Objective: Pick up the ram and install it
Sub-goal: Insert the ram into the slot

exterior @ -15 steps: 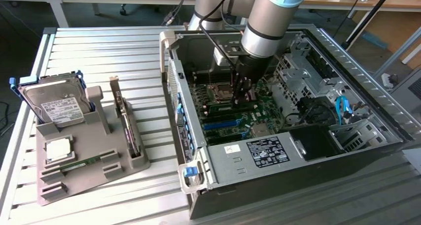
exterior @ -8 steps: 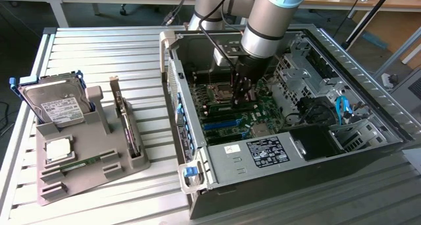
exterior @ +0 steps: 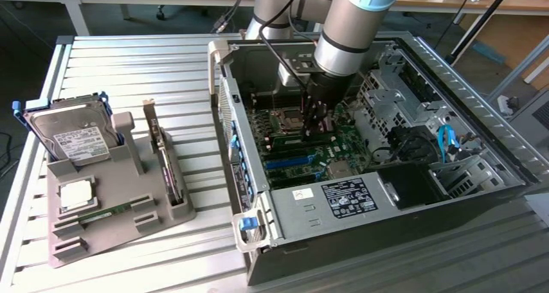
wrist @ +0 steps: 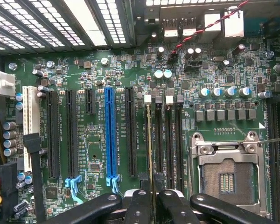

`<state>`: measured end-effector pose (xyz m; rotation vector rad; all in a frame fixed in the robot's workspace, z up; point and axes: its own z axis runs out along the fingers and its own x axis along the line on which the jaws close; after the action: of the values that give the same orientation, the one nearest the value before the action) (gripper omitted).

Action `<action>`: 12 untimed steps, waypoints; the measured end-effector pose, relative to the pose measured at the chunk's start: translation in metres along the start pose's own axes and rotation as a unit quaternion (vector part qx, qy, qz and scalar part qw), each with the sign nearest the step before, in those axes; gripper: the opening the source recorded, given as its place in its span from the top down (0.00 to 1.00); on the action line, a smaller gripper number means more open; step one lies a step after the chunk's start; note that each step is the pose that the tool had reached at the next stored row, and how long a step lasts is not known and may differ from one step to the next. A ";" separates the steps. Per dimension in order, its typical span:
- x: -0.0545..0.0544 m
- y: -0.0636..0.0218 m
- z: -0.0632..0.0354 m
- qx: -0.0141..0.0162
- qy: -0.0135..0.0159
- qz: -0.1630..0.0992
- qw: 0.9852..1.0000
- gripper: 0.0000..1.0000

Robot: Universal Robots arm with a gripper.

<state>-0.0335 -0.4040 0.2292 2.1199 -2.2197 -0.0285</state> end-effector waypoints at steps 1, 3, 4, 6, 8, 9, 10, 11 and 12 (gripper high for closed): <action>0.000 0.0000 0.0000 0.000 0.000 0.002 1.000 0.87; 0.000 0.0000 0.0000 0.000 0.000 0.007 1.000 0.87; 0.000 0.0000 0.0000 0.000 -0.001 0.009 1.000 0.87; 0.000 0.0000 0.0000 0.000 -0.001 0.009 1.000 0.87; 0.000 0.0000 -0.0008 0.000 -0.001 0.009 1.000 0.87; 0.000 0.0001 -0.0014 0.000 -0.001 0.009 1.000 0.87; 0.000 0.0001 -0.0017 0.000 -0.001 0.009 1.000 0.87; 0.000 0.0000 -0.0018 0.000 -0.001 0.009 1.000 0.87; 0.000 0.0001 -0.0018 0.000 -0.001 0.009 1.000 0.87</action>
<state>-0.0335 -0.4040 0.2310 2.1009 -2.2384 -0.0296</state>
